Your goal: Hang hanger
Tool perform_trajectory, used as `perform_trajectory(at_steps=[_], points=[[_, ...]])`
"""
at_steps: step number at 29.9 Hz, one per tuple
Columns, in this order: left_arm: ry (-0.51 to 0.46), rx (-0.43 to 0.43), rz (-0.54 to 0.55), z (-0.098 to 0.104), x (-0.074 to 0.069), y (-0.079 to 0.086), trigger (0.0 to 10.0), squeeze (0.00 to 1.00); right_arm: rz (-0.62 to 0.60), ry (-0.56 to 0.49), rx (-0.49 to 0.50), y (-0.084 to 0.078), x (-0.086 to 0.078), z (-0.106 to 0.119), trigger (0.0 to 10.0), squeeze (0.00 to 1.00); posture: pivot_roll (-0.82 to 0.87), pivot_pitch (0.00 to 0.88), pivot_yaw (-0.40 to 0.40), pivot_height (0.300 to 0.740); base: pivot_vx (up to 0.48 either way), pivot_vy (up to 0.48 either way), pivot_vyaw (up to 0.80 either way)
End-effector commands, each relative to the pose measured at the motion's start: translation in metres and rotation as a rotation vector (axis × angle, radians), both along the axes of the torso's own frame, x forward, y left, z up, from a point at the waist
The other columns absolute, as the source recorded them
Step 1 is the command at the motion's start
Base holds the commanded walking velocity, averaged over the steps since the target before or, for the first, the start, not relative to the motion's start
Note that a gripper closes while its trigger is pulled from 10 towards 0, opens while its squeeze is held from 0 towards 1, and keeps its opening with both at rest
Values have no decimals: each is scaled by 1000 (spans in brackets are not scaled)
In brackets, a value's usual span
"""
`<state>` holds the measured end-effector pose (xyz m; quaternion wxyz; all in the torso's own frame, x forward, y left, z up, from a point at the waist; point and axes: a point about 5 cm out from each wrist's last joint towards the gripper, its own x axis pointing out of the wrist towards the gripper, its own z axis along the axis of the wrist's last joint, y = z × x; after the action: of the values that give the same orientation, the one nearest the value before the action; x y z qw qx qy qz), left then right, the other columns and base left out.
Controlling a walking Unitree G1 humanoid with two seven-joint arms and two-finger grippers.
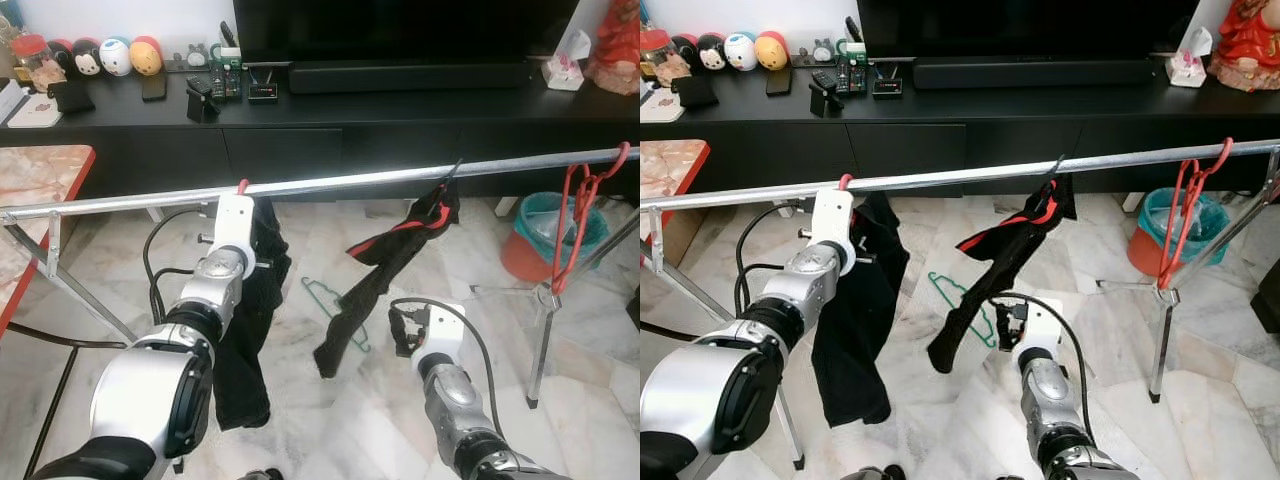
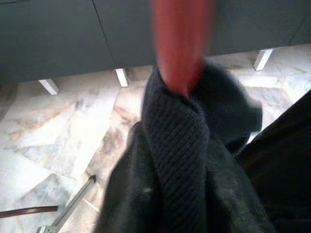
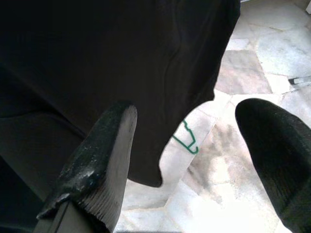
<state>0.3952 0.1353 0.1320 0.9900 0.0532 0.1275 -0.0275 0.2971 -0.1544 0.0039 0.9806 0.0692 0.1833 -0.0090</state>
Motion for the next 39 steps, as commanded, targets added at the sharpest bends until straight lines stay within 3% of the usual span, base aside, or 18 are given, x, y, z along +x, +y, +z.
perform_trajectory(at_steps=[1, 14, 21, 30, 31, 33, 38, 39], points=[[20, -8, 9, -9, -4, 4, 10000, 1000, -6, 6, 8, 1, -1, -1, 10000, 0, 10, 99, 41, 740, 0, 0, 0], [-74, -33, 53, -3, -4, 17, 10000, 1000, -2, 3, 8, 1, -1, -1, 10000, 0, 15, 105, 35, 740, 0, 0, 0], [-124, 1, 36, 1, -6, 24, 10000, 1000, -5, 1, 8, 1, -1, -1, 10000, 0, 13, 105, 31, 740, 0, 0, 0], [-280, 23, 0, 17, -27, 37, 10000, 1000, -1, 3, 3, -1, -2, -1, 10000, 0, 26, 101, 16, 740, 0, 0, 0], [-297, 41, -13, 18, -31, 38, 10000, 0, 0, 4, 2, -1, -2, -1, 10000, 0, 27, 100, 14, 740, 0, 0, 0], [-310, 56, -25, 18, -35, 38, 10000, 0, 1, 5, 1, -2, -2, -2, 10000, 0, 27, 100, 14, 740, 0, 0, 0], [-386, 80, -32, 16, -75, 48, 10000, 0, 0, 10, -1, -3, -4, -3, 10000, 0, 25, 83, 9, 740, 0, 0, 0], [-391, 82, -31, 16, -77, 48, 10000, 0, 0, 11, -2, -3, -4, -4, 10000, 0, 25, 83, 9, 740, 0, 0, 0]])
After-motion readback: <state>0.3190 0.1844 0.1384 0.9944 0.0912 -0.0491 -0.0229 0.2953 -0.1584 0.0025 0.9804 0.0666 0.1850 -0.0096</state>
